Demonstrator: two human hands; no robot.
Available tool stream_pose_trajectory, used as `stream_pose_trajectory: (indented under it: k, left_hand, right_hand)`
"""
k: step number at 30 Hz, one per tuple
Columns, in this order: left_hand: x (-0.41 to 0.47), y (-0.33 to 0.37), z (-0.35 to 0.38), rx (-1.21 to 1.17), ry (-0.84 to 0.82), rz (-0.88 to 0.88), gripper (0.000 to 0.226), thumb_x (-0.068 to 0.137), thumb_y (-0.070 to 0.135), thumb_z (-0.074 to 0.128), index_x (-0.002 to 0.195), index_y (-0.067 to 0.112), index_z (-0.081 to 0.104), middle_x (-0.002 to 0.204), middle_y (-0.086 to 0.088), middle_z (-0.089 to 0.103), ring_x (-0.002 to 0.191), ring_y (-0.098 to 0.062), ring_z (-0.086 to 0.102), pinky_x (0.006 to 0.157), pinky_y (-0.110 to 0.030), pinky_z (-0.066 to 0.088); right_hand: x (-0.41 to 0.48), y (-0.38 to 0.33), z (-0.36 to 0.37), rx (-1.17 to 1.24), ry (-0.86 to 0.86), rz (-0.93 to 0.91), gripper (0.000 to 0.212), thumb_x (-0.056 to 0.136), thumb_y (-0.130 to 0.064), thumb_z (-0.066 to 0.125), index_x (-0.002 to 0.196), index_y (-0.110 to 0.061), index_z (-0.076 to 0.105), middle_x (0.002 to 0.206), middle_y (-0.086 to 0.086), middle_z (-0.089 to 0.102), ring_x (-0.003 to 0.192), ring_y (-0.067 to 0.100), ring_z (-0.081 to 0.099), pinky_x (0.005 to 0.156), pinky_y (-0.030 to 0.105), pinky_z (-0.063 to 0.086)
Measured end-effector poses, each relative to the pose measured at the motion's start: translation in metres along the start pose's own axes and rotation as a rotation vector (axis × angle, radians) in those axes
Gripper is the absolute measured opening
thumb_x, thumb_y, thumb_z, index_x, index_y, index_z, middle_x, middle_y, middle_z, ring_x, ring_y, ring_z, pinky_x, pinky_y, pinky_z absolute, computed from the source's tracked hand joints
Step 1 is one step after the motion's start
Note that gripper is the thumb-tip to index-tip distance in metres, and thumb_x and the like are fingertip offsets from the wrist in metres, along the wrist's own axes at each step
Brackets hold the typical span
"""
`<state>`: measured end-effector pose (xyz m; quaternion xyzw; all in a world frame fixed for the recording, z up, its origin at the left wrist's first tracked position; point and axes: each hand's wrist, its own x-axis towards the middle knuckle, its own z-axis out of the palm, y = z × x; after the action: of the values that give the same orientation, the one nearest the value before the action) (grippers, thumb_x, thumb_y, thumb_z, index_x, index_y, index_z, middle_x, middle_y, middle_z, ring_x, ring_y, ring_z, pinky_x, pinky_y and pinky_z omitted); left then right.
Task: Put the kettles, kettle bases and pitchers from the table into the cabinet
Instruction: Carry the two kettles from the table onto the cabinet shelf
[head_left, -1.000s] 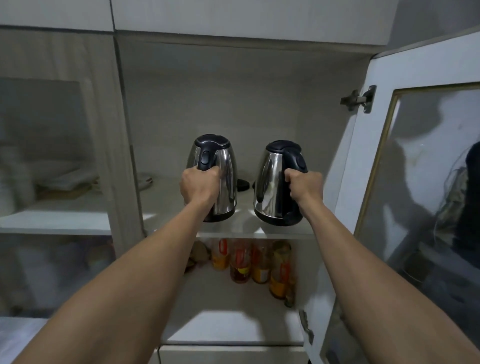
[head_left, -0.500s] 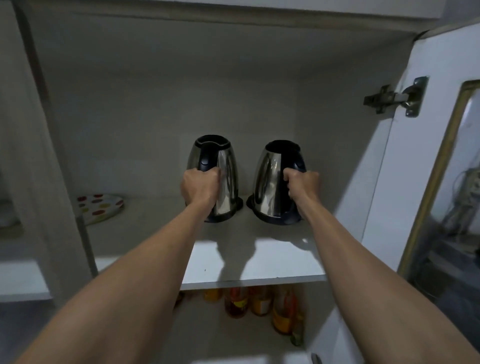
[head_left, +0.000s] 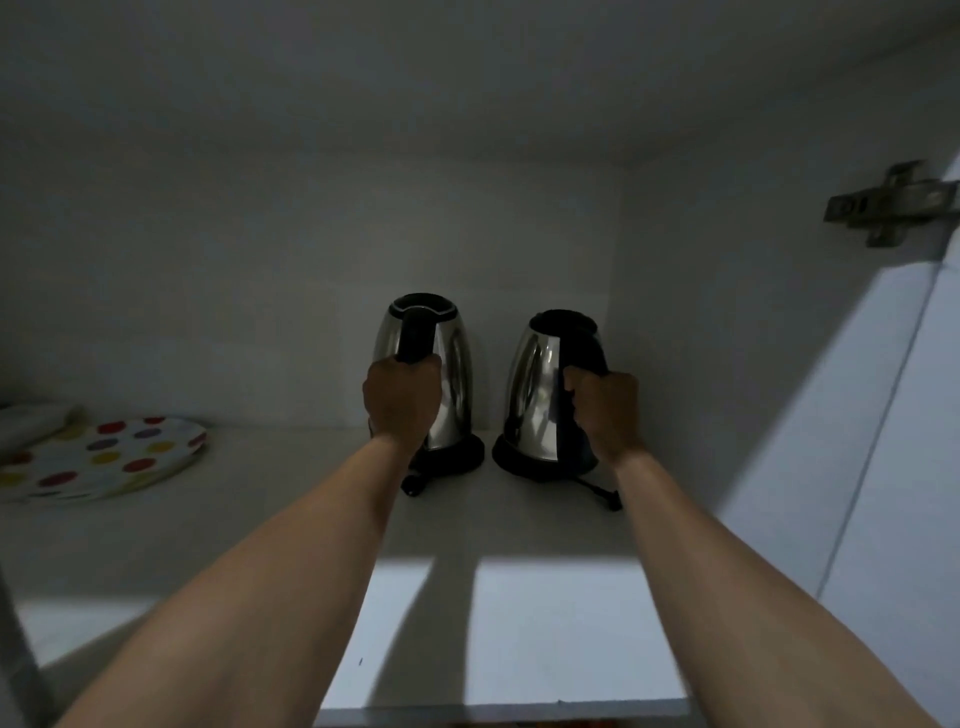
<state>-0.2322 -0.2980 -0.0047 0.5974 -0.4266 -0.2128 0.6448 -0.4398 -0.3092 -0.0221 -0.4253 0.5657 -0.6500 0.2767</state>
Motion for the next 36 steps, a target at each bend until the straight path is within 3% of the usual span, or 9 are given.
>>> stream_pose_trajectory:
  k: [3,9,16,23,28,33,36]
  left_hand:
    - [0.01,-0.006,0.016,0.006,0.006,-0.012,0.032,0.084,0.026,0.063,0.057,0.014,0.049,0.054,-0.002,0.05,0.05,-0.018,0.047,0.049,-0.025,0.034]
    - [0.025,-0.021,0.033,0.031,-0.002,-0.05,0.027,0.081,0.03,0.063,0.061,0.014,0.054,0.059,-0.002,0.055,0.054,-0.02,0.053,0.057,-0.027,0.042]
    - [0.032,-0.036,0.044,0.049,0.007,-0.075,0.024,0.082,0.027,0.061,0.062,0.015,0.055,0.061,-0.002,0.056,0.057,-0.019,0.054,0.058,-0.027,0.042]
    - [0.037,-0.038,0.055,0.031,0.012,-0.072,0.024,0.082,0.029,0.063,0.064,0.016,0.056,0.063,-0.003,0.058,0.058,-0.018,0.054,0.058,-0.027,0.04]
    - [0.042,-0.038,0.062,0.011,0.018,-0.076,0.025,0.083,0.026,0.062,0.062,0.014,0.056,0.06,-0.002,0.056,0.057,-0.02,0.053,0.052,-0.024,0.035]
    - [0.044,-0.037,0.069,0.025,0.007,-0.066,0.024,0.082,0.029,0.062,0.062,0.019,0.056,0.061,-0.002,0.058,0.061,-0.024,0.058,0.061,-0.028,0.043]
    - [0.047,-0.037,0.072,0.008,-0.01,-0.065,0.019,0.082,0.028,0.063,0.074,0.011,0.066,0.066,-0.005,0.062,0.062,-0.024,0.06,0.057,-0.026,0.045]
  right_hand:
    - [0.024,0.01,0.01,-0.02,-0.005,0.03,0.032,0.044,-0.041,0.067,0.052,-0.012,0.059,0.053,0.008,0.058,0.049,0.024,0.053,0.054,0.036,0.041]
    - [0.05,0.026,0.023,-0.03,-0.022,0.058,0.058,0.037,-0.047,0.066,0.072,-0.001,0.071,0.062,0.011,0.063,0.053,0.025,0.057,0.054,0.034,0.045]
    - [0.055,0.035,0.026,-0.036,-0.048,0.079,0.028,0.057,-0.032,0.071,0.064,-0.006,0.067,0.059,0.009,0.062,0.049,0.024,0.056,0.054,0.032,0.043]
    - [0.062,0.041,0.034,-0.04,-0.065,0.081,0.04,0.047,-0.038,0.07,0.067,-0.004,0.069,0.061,0.01,0.064,0.052,0.024,0.057,0.055,0.032,0.044]
    - [0.071,0.047,0.033,-0.021,-0.074,0.105,0.029,0.062,-0.028,0.074,0.074,-0.002,0.069,0.063,0.011,0.063,0.048,0.023,0.055,0.05,0.03,0.042]
    - [0.078,0.046,0.033,-0.041,-0.109,0.085,0.018,0.073,-0.02,0.074,0.072,-0.004,0.066,0.064,0.011,0.062,0.049,0.022,0.054,0.049,0.029,0.041]
    - [0.08,0.045,0.032,-0.046,-0.127,0.078,0.016,0.075,-0.018,0.073,0.071,-0.005,0.065,0.064,0.011,0.061,0.048,0.022,0.053,0.046,0.027,0.04]
